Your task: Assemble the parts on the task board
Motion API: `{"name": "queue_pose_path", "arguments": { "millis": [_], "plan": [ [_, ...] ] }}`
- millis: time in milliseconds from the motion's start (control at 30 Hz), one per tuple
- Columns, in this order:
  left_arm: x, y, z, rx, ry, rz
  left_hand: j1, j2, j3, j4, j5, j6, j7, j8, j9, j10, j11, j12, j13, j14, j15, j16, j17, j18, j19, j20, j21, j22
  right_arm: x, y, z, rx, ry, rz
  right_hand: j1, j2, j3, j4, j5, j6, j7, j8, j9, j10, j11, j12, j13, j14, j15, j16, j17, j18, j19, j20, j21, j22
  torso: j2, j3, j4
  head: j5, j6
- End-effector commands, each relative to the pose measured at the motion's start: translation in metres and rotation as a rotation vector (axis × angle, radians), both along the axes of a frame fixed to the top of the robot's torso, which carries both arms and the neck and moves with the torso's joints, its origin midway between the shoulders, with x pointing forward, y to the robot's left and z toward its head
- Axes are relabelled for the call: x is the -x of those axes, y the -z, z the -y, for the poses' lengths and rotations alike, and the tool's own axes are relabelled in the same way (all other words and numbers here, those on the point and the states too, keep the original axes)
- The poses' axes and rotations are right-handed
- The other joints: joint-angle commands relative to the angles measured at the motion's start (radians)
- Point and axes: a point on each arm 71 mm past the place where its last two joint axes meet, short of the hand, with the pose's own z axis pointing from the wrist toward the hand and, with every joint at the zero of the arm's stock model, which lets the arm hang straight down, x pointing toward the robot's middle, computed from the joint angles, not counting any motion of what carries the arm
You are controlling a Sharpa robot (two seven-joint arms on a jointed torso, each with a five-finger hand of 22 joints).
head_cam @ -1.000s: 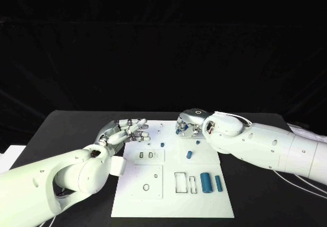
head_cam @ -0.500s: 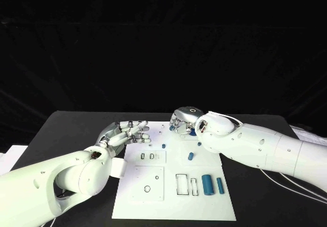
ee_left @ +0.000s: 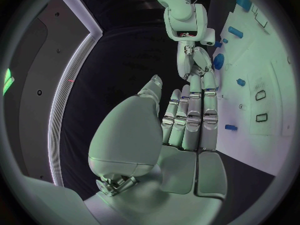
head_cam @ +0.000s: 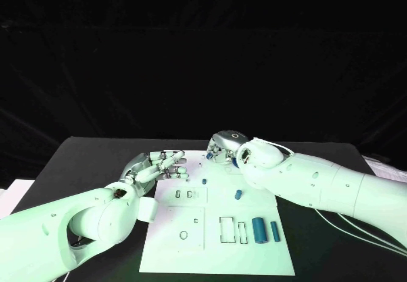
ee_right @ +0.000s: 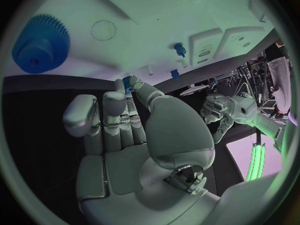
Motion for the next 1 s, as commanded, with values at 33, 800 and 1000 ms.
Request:
{"name": "queue_pose_path", "arguments": {
  "millis": [33,800,1000],
  "plan": [
    [0.0,-0.002,0.003,0.008,0.023,0.008,-0.004,0.004,0.002,-0.005,-0.003,-0.001,0.004,-0.004,-0.001,-0.004,0.0,-0.006,-0.001,-0.002,0.004,-0.006,0.001,0.018,0.0,0.007,-0.006,-0.001,-0.001,-0.003,-0.001,-0.011,0.017,0.022,-0.004,-0.001,-0.001,0.005,0.001,0.004,-0.003,0.005,0.02,-0.005,0.0,-0.005,-0.001,0.019,-0.005,0.006,0.0,-0.008,-0.007,-0.002,0.006,0.001,0.001,0.0011,0.0002,0.001,-0.002],
    [0.001,-0.003,0.004,0.01,0.029,0.007,-0.002,0.006,0.003,-0.008,-0.003,-0.001,0.004,-0.004,-0.001,-0.004,0.0,-0.007,-0.001,-0.002,0.004,-0.008,0.003,0.018,0.0,0.007,-0.007,-0.001,-0.009,0.002,-0.014,0.017,0.019,-0.019,-0.004,-0.008,0.002,0.01,0.003,-0.001,0.0,0.001,0.02,-0.012,0.003,-0.005,-0.002,0.017,-0.003,0.007,-0.002,-0.008,-0.011,0.0,0.006,0.0,0.007,0.0002,0.004,-0.001,-0.004],
    [0.001,-0.003,0.005,0.012,0.034,0.008,-0.002,0.006,0.003,-0.009,-0.003,0.0,0.003,-0.005,-0.001,-0.003,0.0,-0.007,-0.001,-0.002,0.004,-0.008,0.004,0.018,0.0,0.007,-0.007,-0.001,-0.011,0.005,-0.016,0.018,0.027,-0.03,-0.005,-0.011,0.006,0.014,0.006,-0.004,0.003,-0.002,0.019,-0.018,0.005,-0.005,-0.003,0.016,-0.001,0.008,-0.003,-0.007,-0.013,0.002,0.008,0.001,0.007,0.0005,0.0035,0.004,-0.005]
  ]
}}
